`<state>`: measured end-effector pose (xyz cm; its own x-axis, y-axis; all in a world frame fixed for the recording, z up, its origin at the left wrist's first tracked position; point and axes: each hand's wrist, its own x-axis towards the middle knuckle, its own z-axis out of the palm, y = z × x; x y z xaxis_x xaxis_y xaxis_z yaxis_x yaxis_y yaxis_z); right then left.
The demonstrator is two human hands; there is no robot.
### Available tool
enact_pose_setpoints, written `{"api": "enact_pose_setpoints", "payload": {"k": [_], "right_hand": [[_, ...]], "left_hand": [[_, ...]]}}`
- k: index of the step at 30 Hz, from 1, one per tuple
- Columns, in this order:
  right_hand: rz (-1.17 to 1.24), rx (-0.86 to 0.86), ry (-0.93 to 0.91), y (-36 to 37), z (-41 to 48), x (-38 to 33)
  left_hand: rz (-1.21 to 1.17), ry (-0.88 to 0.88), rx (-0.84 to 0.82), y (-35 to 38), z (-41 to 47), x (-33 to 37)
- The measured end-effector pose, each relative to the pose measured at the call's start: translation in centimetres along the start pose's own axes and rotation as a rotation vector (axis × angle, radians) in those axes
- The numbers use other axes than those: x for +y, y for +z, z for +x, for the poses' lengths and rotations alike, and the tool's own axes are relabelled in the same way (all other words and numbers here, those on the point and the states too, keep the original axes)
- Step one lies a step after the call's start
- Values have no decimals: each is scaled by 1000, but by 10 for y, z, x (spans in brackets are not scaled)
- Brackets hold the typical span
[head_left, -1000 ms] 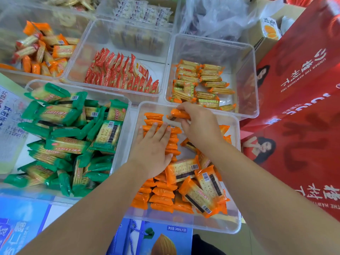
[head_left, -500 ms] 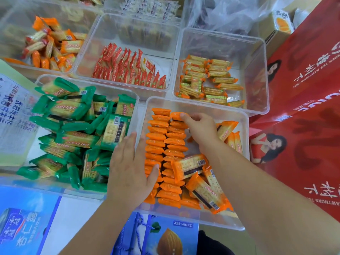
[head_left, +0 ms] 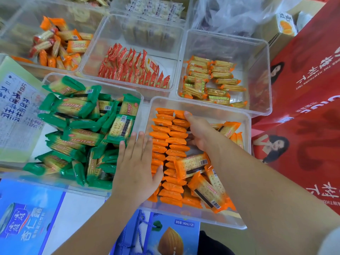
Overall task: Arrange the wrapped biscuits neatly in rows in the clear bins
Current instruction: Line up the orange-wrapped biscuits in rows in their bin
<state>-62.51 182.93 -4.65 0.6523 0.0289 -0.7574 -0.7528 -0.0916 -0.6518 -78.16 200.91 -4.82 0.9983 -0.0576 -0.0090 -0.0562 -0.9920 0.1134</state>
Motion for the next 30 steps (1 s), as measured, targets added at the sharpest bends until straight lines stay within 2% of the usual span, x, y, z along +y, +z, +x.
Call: {"api": "enact_pose_setpoints", "payload": {"k": [10, 14, 19, 21, 24, 27, 30], "right_hand": [[-149, 119, 49, 10, 19, -2], [-288, 207, -4, 12, 30, 0], [-530, 234, -71, 12, 31, -1], [-539, 219, -111, 10, 20, -2], [-630, 245, -302, 0, -18, -1], [-747, 145, -608, -25, -70, 13], [-1049, 159, -718, -58, -112, 41]], "left_hand": [[-3, 8, -16, 0, 0, 1], [1, 15, -22, 0, 0, 0], [13, 20, -20, 0, -1, 1], [13, 16, -14, 0, -1, 2], [12, 11, -21, -1, 0, 3], [6, 5, -39, -3, 0, 5], [-19, 15, -23, -9, -1, 5]]}}
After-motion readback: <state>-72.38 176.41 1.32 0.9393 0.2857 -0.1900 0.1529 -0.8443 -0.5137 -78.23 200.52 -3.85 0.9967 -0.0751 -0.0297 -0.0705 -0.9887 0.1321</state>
